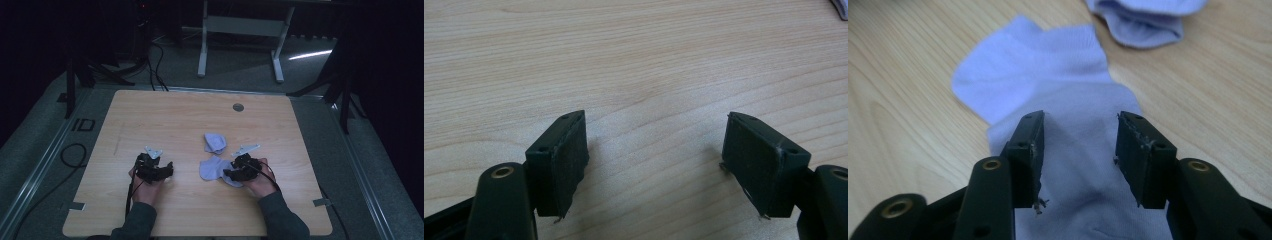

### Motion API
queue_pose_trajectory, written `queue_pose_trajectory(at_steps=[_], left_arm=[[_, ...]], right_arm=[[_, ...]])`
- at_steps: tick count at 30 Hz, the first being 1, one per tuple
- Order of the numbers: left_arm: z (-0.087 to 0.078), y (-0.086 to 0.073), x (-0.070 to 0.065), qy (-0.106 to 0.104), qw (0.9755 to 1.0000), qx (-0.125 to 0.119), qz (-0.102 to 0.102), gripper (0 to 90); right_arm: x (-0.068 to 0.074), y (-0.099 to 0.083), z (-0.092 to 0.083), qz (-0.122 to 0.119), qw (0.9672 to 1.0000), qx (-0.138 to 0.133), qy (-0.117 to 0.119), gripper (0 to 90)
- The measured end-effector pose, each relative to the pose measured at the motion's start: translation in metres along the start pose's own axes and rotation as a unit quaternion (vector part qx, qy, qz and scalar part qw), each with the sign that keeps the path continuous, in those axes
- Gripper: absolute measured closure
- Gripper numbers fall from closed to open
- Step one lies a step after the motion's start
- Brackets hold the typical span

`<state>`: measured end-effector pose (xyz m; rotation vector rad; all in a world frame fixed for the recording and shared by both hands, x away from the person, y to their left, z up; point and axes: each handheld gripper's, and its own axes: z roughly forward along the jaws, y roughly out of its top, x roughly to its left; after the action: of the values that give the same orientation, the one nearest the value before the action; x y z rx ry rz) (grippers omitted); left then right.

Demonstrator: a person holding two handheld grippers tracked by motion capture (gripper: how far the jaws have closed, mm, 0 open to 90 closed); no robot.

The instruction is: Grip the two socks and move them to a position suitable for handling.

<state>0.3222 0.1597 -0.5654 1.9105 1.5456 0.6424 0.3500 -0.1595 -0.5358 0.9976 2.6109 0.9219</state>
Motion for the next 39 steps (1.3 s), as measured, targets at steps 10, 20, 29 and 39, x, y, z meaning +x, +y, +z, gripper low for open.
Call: queue_pose_trajectory(at_steps=[10,20,29,39], left_arm=[[0.0,0.0,0.0,0.0,1.0,0.0,0.0,26.2],[0.0,0.0,0.0,-0.001,1.0,0.002,0.001,26.7],[-0.004,0.001,-0.002,-0.01,0.9999,0.007,0.009,38.8],[-0.01,0.001,-0.01,-0.027,0.999,0.013,0.032,56.4]], right_arm=[[0.001,-0.007,0.008,-0.018,0.9997,0.019,0.005,50.3],[0.013,-0.006,0.011,-0.037,0.9992,0.015,0.005,46.6],[0.023,-0.003,0.016,-0.045,0.9989,0.01,0.012,44.8],[0.034,0.002,0.021,-0.055,0.9982,0.007,0.024,44.8]])
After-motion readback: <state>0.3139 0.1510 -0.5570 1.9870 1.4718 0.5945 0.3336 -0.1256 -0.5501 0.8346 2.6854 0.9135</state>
